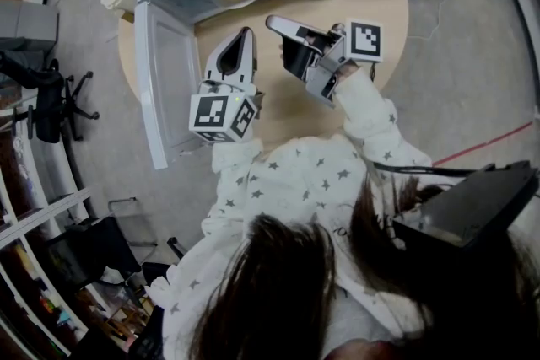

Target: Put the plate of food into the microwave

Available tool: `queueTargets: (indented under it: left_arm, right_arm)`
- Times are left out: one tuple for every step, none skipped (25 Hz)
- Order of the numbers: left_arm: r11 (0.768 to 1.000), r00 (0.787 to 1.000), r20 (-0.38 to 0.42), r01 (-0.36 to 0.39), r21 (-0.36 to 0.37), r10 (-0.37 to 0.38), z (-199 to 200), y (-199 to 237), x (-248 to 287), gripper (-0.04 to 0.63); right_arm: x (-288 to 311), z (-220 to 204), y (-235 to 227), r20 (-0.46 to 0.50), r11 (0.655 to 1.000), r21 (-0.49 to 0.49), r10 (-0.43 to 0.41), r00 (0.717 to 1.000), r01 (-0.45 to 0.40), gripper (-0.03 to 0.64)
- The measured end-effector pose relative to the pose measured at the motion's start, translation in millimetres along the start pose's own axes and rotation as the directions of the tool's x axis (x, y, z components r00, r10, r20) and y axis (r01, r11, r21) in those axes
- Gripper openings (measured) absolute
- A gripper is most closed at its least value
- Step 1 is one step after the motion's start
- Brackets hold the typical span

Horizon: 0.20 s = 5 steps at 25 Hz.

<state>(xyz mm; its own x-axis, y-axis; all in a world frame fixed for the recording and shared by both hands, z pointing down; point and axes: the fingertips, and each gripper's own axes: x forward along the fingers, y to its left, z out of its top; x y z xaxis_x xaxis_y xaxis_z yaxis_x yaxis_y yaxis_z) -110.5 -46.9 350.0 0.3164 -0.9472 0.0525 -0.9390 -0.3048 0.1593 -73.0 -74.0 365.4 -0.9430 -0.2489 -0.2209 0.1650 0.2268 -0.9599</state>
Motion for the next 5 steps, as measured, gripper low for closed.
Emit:
queueTargets:
  left_arm:
    - [1.0, 1.0, 0.002, -0.003, 0.002, 0.003, -0.1, 0.6, -0.5, 0.002]
    - [1.0, 1.0, 0.004, -0.004, 0.003, 0.004, 0.2, 1.0, -1.0, 0.002]
    - [1.0, 1.0, 0.006, -0.005, 0.003, 0.005, 0.6, 1.1, -1.4, 0.002]
    - [1.0, 1.0, 0.008, -0.005, 0.002, 0.005, 1.1, 1.2, -1.8, 0.002]
    - [1.0, 1.0, 0.01, -0.005, 0.002, 0.005, 1.6, 1.3, -2.1, 0.002]
  right_arm:
    - [0.2, -0.3, 0.0, -0.001, 1.0, -0.002, 0.0, 1.0, 0.0, 0.006]
    - [0.5, -0.6, 0.1, -0.003, 1.0, -0.005, 0.0, 1.0, 0.0, 0.006]
    - [0.6, -0.8, 0.3, -0.003, 1.0, -0.006, 0.0, 1.0, 0.0, 0.006]
    - [0.8, -1.0, 0.5, -0.003, 1.0, -0.006, 0.0, 1.0, 0.0, 0.006]
    - [1.0, -1.2, 0.7, -0.003, 1.0, -0.006, 0.001, 1.0, -0.001, 0.006]
